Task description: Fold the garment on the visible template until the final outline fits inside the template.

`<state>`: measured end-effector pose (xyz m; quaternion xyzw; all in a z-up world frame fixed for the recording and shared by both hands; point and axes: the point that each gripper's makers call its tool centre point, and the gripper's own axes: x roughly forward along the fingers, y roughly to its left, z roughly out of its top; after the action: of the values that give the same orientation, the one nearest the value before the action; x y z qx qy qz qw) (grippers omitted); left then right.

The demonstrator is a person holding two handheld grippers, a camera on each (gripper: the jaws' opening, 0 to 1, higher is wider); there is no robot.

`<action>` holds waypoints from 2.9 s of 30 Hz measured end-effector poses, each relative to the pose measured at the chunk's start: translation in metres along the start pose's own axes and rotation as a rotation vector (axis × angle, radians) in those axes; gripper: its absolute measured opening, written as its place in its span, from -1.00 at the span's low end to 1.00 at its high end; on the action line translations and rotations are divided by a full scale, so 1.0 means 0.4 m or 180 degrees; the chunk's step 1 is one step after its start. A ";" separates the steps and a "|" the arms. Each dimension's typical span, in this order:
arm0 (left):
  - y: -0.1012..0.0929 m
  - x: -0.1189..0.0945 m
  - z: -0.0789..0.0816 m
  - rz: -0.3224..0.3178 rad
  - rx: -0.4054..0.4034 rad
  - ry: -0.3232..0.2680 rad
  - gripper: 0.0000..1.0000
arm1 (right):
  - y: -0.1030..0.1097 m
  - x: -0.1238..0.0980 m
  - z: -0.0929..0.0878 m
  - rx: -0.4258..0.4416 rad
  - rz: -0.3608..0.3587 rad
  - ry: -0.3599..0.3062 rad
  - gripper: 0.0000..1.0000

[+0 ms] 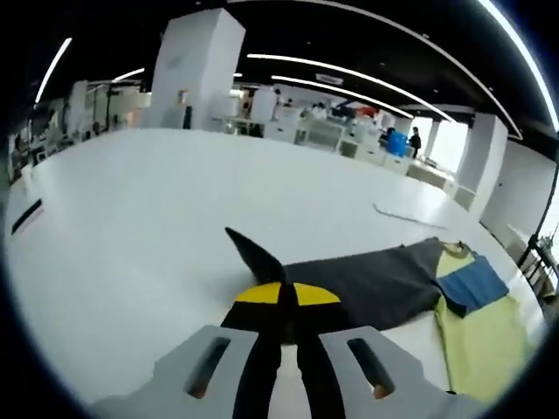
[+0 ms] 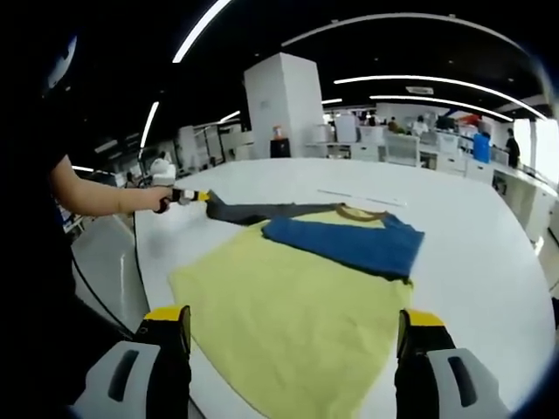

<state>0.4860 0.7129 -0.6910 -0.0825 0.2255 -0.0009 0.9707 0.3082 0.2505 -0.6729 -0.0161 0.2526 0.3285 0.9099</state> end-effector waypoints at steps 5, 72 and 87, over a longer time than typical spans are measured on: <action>-0.031 -0.002 0.011 -0.0111 0.0033 -0.0038 -0.99 | 0.007 0.003 0.001 -0.0006 0.0028 -0.0013 0.96; -0.517 0.057 0.070 -0.1295 -0.0192 -0.0216 -0.99 | 0.026 0.012 -0.027 0.0036 0.0077 0.0039 0.94; -0.628 0.057 0.064 -0.1547 -0.0173 -0.0209 -0.99 | 0.024 0.006 -0.038 0.0059 0.0071 0.0066 0.94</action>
<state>0.5267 0.4683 -0.6381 -0.1605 0.1672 -0.2256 0.9463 0.2973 0.2566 -0.6859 -0.0083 0.2652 0.3361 0.9036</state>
